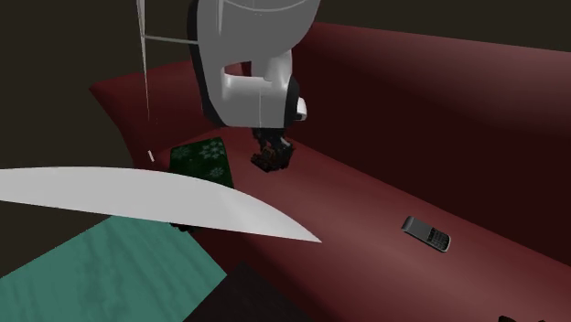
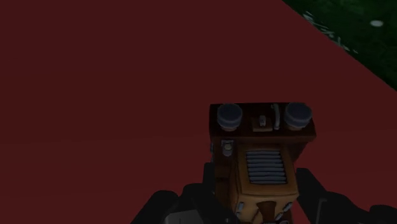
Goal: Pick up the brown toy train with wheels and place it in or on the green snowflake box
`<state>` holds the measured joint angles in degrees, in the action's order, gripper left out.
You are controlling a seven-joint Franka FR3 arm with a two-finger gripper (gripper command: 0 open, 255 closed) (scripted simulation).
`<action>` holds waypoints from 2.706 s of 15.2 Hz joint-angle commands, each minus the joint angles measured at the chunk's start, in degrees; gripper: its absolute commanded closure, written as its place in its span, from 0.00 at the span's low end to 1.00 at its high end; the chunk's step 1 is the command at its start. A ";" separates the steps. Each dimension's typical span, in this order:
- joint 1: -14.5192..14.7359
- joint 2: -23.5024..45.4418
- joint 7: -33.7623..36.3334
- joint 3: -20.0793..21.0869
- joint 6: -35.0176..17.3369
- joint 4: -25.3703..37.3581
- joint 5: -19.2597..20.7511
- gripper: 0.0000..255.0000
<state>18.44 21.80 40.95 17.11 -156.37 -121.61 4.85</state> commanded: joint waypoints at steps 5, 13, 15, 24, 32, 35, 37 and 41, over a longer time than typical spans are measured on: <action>-1.00 -3.50 -1.01 1.19 3.72 0.35 -1.66 1.00; -1.93 -7.77 -2.18 2.31 9.03 1.54 -3.77 1.00; -2.10 -8.75 -2.44 2.50 10.39 1.97 -4.25 1.00; -1.83 -12.64 -1.82 3.42 15.25 3.20 -5.54 1.00; 4.38 -16.03 10.30 7.17 14.56 -0.41 -2.80 1.00; 6.78 -16.47 15.27 8.67 14.76 -0.66 -1.31 1.00; 8.43 -16.50 18.68 9.66 15.04 -0.49 -0.16 1.00; 12.13 -15.77 26.43 11.80 16.09 0.84 2.82 1.00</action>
<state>29.52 6.46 65.09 28.20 -140.65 -120.71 7.18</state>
